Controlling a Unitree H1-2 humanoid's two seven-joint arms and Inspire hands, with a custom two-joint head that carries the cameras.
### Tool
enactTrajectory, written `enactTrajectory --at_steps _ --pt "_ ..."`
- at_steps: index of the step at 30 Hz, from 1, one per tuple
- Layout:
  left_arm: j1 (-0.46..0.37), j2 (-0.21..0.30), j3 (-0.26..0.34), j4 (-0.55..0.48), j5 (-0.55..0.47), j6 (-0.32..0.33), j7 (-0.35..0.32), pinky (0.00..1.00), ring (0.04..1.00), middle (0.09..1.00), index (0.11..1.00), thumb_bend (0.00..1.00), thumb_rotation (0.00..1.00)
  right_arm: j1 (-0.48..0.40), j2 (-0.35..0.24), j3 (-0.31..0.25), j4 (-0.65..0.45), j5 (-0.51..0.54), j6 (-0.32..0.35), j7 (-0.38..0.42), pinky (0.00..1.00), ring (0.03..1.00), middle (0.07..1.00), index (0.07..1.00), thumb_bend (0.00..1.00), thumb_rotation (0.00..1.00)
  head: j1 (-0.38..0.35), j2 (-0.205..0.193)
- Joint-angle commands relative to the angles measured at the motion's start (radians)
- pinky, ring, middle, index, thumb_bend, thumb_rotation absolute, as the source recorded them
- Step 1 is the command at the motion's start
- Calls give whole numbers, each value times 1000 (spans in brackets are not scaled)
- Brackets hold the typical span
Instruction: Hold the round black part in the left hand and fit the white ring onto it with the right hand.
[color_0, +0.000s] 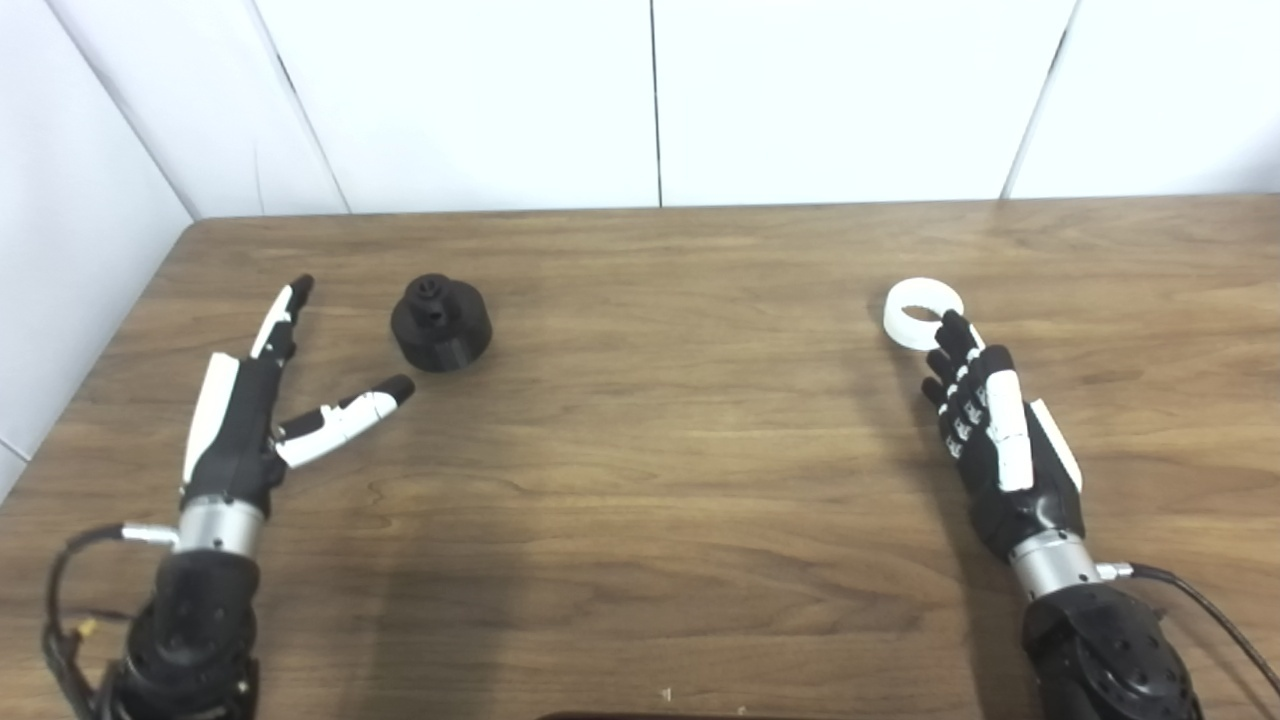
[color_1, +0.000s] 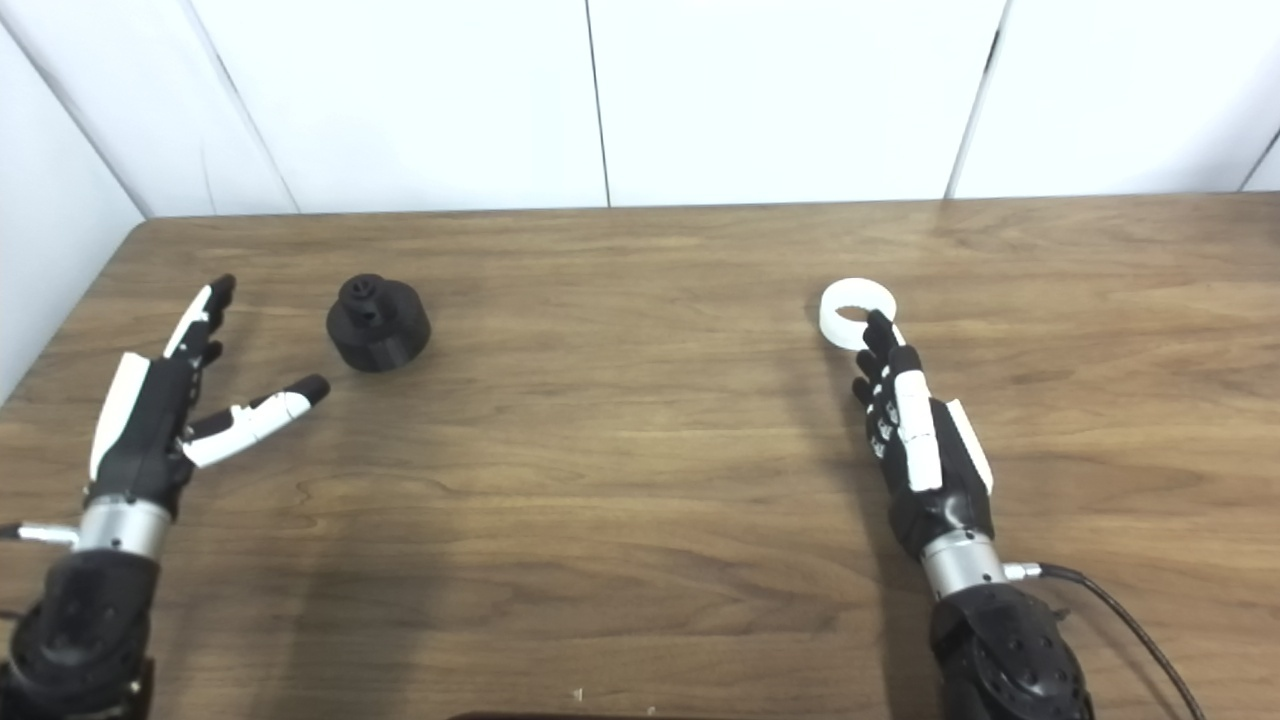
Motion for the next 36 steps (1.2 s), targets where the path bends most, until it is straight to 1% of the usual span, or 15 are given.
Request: enactTrajectory --at_steps 1,3,5,9,12,15,19,21,26,30,33,36 --pt "-47 45 3 -49 41 24 -9 901 1000 1000 982 941 468 -30 5 2 -12 0 -47 2 1000 1000 1000 969 580 1000 0 1" --pt "-63 58 3 -45 49 32 -18 895 992 998 980 936 461 -30 6 2 -12 -1 -46 1 1000 1000 1000 967 583 1000 1 1" --pt "-80 70 -4 -34 71 36 -26 862 964 983 981 927 463 -29 6 1 -11 -2 -45 0 1000 1000 1000 966 586 1000 1 0" --pt "-115 97 -25 22 95 33 -44 846 944 968 980 926 480 -28 5 4 -10 -8 -48 1 1000 1000 1000 967 584 1000 -1 -1" --pt "-145 123 -42 90 98 8 -63 907 986 990 980 906 469 -26 5 3 -15 -12 -45 -2 1000 1000 1000 967 586 1000 -2 -2" --pt "-165 140 -55 135 96 3 -76 943 999 996 976 891 466 -25 6 1 -19 -17 -42 -6 1000 1000 1000 967 584 1000 -5 -2" --pt "-202 162 -77 212 91 -4 -95 942 1000 997 968 888 473 -24 1 -2 -22 -17 -38 -5 1000 1000 1000 967 592 1000 -6 -2" --pt "-223 173 -93 261 89 -20 -104 946 1000 995 960 884 469 -23 -3 -2 -23 -18 -42 -3 1000 1000 1000 968 594 1000 -6 0" --pt "-261 185 -120 348 91 -42 -107 950 1000 983 943 890 454 -19 -6 -3 -29 -19 -39 -4 1000 1000 1000 966 596 1000 -8 -2" --pt "-289 189 -139 409 95 -58 -101 949 1000 979 938 875 433 -19 -10 -5 -26 -19 -43 -3 1000 1000 1000 964 605 1000 -8 -2" --pt "-306 193 -153 447 97 -74 -101 951 1000 981 939 880 445 -17 -12 -4 -30 -21 -36 -5 1000 1000 1000 964 608 1000 -8 -1" --pt "-316 196 -165 472 103 -78 -100 940 1000 980 938 881 432 -17 -12 -4 -32 -22 -38 -5 1000 1000 1000 967 602 1000 -9 -2"
